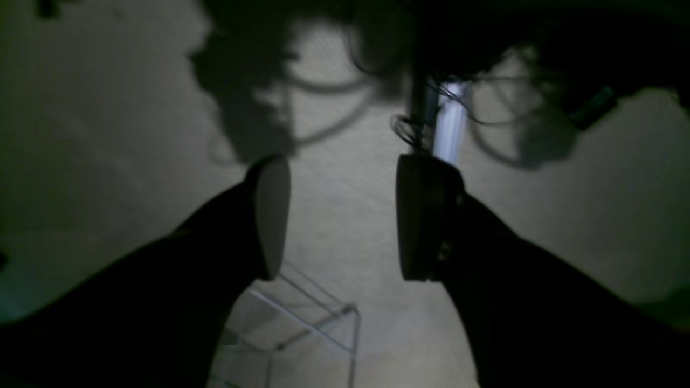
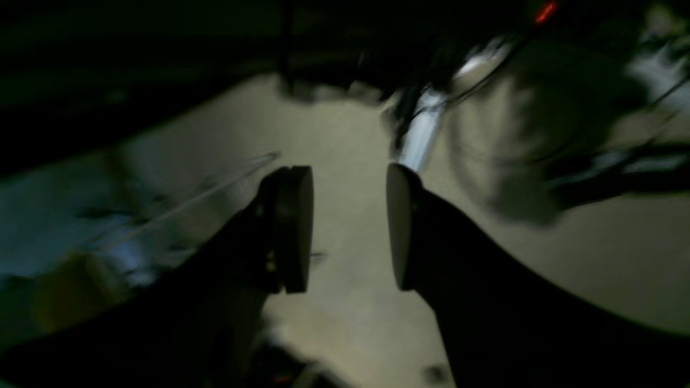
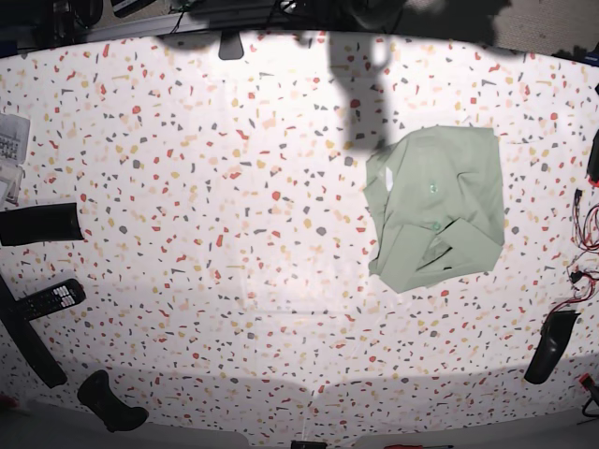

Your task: Fold the T-shirt properly

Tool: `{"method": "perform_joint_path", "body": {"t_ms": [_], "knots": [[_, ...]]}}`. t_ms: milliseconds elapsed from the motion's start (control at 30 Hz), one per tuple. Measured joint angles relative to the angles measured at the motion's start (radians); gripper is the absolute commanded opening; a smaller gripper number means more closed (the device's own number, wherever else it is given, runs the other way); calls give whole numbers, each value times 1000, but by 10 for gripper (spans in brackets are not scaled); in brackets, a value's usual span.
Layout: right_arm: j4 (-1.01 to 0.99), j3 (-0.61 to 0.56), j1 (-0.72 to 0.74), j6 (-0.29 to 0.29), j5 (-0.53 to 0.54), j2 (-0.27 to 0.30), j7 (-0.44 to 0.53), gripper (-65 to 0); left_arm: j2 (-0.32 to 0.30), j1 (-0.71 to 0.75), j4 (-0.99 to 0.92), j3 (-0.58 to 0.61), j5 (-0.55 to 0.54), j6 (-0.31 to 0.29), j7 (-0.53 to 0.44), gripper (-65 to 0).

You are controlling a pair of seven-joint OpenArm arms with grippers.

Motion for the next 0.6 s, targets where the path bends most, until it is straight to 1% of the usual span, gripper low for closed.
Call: {"method": "perform_joint_path", "body": {"t_ms": [67, 200, 300, 333, 367, 400, 467, 500, 533, 600], "knots": [[-77, 0, 0, 0, 14, 1, 35, -429, 0, -29, -79, 19, -3, -7, -9, -363], [-237, 1, 27, -1, -31, 1, 113, -429, -5, -72, -239, 23, 1, 1, -131, -363], [-376, 1, 89, 1, -66, 4, 133, -429, -3, -124, -336, 23, 0, 2, -176, -363], [-426, 1, 117, 0, -68, 6, 148, -429, -2, -147, -366, 23, -1, 13, -196, -363], [-480, 1, 150, 1, -68, 9, 182, -429, 0, -172, -395, 23, 1, 48, -224, -363], [-534, 1, 182, 2, -64, 14, 229, -429, 0, -195, -425, 24, -4, 88, -274, -363], [-645, 2, 253, 2, -64, 19, 339, -429, -1, -240, -483, 24, -3, 170, -356, -363], [-703, 2, 296, 2, -61, 19, 399, -429, -3, -259, -512, 23, 11, 201, -393, -363], [-760, 2, 340, 2, -58, 17, 445, -429, -4, -277, -541, 22, 35, 221, -405, -363], [-876, 2, 431, 2, -61, 11, 520, -429, -5, -314, -603, 22, 84, 222, -398, -363]]}}
